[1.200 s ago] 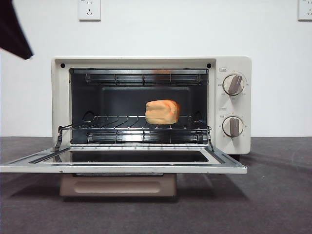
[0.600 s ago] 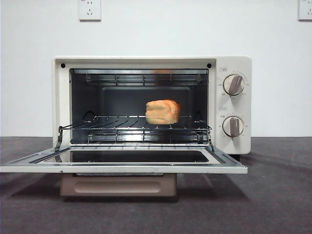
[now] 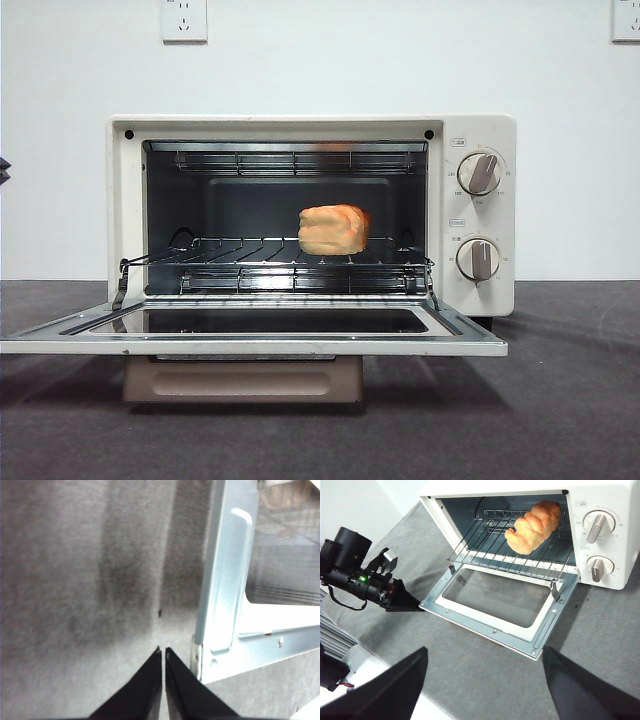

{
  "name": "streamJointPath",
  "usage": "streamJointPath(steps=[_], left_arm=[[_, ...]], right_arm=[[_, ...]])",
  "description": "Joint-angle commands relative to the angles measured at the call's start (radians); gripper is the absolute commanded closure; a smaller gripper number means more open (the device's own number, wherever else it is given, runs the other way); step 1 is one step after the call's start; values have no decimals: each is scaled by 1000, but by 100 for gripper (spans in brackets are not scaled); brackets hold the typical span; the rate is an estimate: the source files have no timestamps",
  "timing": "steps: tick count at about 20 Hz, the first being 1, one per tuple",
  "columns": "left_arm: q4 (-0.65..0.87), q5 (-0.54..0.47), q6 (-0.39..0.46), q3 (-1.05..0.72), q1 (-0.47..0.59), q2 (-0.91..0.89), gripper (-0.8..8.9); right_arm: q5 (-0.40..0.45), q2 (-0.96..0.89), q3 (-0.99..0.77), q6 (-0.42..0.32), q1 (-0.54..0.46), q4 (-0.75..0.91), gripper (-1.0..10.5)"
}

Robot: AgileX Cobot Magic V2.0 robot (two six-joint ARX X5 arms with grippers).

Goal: The left arm flap open the oven, the right arm pick bread and place it into oven, the left arm flap close the oven

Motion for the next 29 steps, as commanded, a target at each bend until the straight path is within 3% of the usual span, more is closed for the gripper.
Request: streamJointPath(steps=[1, 11, 15, 19, 22, 27, 29], left_arm=[[21, 16, 8, 1, -2, 41, 799], [77, 207, 6, 2, -2, 71, 799], [145, 299, -50, 6, -2, 63, 798], [308, 319, -197, 10, -2, 35, 798], [500, 314, -353, 11, -2, 29, 798], [815, 241, -625, 11, -2, 29, 798], [903, 219, -697, 11, -1, 29, 798]], right_arm=[[4, 2, 18, 1, 8, 14, 592], [6, 2, 18, 42, 8, 17, 592], [3, 2, 18, 58, 8, 17, 592], [3, 2, 18, 75, 8, 18, 591], [2, 2, 18, 95, 8, 17, 591], [-1, 2, 18, 95, 8, 17, 591], [-1, 2, 18, 95, 8, 17, 591]])
